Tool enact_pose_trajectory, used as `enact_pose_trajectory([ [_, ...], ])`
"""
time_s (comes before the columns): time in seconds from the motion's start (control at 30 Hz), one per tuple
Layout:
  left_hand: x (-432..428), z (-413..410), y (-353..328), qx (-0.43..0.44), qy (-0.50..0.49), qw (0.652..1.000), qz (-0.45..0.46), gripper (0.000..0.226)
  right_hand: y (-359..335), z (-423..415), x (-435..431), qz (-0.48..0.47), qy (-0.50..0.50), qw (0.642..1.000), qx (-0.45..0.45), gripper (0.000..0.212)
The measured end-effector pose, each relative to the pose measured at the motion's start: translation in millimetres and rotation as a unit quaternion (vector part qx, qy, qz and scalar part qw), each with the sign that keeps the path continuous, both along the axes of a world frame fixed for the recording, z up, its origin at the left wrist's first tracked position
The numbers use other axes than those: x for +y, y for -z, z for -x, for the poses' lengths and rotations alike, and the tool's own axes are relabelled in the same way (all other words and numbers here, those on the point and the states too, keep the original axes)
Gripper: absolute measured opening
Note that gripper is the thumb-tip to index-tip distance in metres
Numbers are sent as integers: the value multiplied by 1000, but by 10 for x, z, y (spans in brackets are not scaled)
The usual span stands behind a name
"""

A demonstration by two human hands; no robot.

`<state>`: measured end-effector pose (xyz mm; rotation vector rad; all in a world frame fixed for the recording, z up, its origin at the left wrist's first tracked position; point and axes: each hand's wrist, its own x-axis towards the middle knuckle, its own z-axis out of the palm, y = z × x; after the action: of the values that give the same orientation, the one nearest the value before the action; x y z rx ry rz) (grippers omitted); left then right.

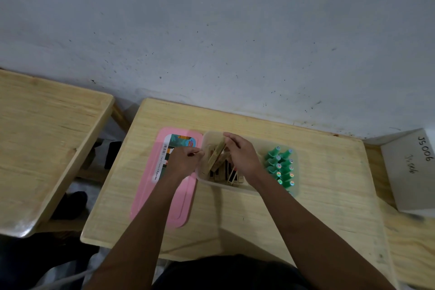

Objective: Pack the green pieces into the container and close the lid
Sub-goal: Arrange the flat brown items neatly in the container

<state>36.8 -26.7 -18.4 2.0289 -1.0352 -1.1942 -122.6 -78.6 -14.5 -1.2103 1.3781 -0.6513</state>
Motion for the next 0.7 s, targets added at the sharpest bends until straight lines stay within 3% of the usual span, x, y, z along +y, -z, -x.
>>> enact_pose_trajectory([
  [0.17,3,3,16,4,-11,1000,0,33,-95,33,60,-121,103,974,-161,24],
  [0.27,14,8,27,2,-15,1000,0,34,-111,55,104,-131,116,968,-181,22],
  [0.5,30,27,34,-2,-18,1000,-1,35,-139,82,98,-15,121,992,-36,10],
  [0.7,31,45,35,-23,-14,1000,3,36,-34,-5,8,41,101,992,70,16],
])
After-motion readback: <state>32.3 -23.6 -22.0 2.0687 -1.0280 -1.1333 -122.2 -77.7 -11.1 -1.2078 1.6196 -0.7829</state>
